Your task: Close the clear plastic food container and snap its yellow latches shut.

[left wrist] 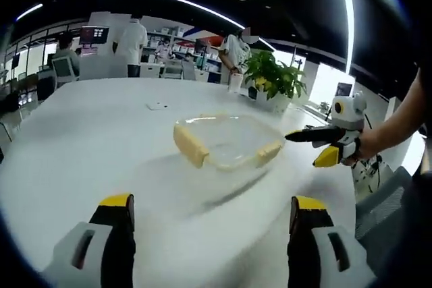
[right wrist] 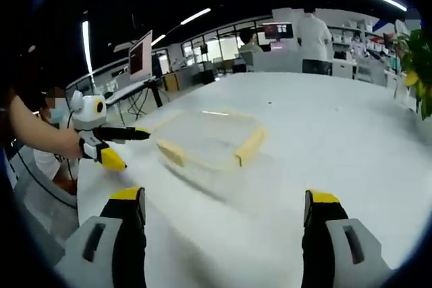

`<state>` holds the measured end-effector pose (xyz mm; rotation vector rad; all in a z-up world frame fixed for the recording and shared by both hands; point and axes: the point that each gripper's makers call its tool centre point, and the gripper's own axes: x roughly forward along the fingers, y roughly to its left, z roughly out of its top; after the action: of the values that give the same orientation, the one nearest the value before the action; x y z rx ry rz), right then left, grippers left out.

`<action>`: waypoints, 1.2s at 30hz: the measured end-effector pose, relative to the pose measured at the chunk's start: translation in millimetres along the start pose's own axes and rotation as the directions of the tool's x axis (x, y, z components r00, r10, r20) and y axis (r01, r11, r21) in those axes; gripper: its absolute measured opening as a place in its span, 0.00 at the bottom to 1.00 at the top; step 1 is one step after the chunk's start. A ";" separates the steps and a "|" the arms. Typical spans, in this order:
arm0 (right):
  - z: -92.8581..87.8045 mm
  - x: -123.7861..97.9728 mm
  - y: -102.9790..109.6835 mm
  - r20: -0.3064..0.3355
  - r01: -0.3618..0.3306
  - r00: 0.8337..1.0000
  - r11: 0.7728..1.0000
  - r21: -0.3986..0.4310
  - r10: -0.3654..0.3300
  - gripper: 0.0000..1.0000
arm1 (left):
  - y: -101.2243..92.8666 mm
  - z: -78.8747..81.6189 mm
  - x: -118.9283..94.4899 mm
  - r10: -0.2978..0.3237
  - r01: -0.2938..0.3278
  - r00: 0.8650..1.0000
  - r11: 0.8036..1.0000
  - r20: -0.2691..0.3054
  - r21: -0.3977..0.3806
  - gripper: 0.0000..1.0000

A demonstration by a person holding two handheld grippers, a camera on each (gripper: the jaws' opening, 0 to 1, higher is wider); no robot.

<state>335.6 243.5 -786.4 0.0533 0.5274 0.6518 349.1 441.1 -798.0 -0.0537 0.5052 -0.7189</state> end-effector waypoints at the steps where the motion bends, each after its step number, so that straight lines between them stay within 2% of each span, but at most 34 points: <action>1: -1.0 -2.1 0.1 0.000 0.003 1.000 1.000 -0.001 -0.003 0.95 | 0.1 -0.3 -1.8 0.002 -0.002 1.000 1.000 0.001 -0.003 0.92; 27: -5.2 -49.1 13.4 0.034 0.035 0.999 0.995 0.094 -0.039 0.90 | -0.9 -12.7 -60.4 0.092 -0.087 0.995 0.988 0.034 -0.128 0.88; 36: -10.3 -68.4 21.1 0.046 0.053 0.997 0.988 0.147 -0.060 0.90 | -7.6 -18.7 -79.4 0.107 -0.102 0.994 0.985 0.029 -0.140 0.88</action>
<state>273.0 218.8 -760.0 0.1911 0.5250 0.5547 285.2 488.6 -779.1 -0.1688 0.5190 -0.5790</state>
